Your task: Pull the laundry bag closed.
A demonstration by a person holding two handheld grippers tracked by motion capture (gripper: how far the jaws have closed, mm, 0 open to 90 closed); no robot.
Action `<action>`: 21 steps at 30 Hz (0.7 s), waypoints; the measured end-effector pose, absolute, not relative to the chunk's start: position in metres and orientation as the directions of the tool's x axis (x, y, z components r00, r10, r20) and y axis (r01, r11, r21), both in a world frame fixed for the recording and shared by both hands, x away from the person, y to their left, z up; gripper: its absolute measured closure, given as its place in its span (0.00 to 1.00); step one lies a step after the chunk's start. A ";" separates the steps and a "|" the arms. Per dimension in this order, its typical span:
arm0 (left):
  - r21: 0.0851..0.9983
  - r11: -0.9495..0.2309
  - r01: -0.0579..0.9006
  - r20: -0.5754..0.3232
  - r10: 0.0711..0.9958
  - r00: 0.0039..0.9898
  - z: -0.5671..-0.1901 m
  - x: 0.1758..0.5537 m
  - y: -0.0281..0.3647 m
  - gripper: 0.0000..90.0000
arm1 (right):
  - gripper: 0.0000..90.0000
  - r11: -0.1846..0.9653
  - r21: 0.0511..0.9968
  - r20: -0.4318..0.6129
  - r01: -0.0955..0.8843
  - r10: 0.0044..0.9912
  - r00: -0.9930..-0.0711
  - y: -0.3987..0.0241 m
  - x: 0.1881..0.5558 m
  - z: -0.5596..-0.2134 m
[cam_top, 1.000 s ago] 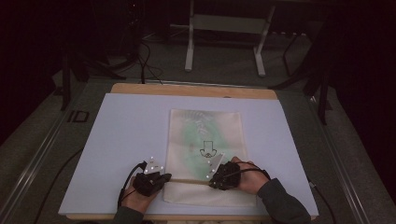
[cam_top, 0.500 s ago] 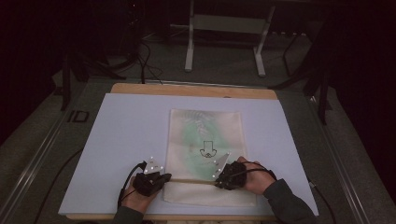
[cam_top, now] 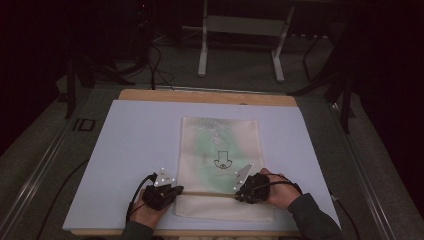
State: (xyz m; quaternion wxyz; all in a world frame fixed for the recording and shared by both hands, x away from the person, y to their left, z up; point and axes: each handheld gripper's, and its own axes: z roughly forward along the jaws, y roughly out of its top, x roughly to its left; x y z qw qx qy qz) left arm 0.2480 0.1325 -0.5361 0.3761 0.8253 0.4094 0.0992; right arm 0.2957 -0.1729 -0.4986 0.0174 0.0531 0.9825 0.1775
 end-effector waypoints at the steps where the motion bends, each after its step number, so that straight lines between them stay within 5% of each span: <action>1: 0.702 -0.381 0.601 -0.144 0.751 0.644 -0.536 0.248 0.132 0.99 | 0.92 0.931 0.352 -0.015 0.098 0.110 -0.994 -0.173 0.296 -0.499; 21: 0.702 -0.383 0.600 -0.141 0.751 0.645 -0.536 0.248 0.132 0.99 | 0.92 0.923 0.364 -0.007 0.123 0.135 -0.991 -0.189 0.295 -0.498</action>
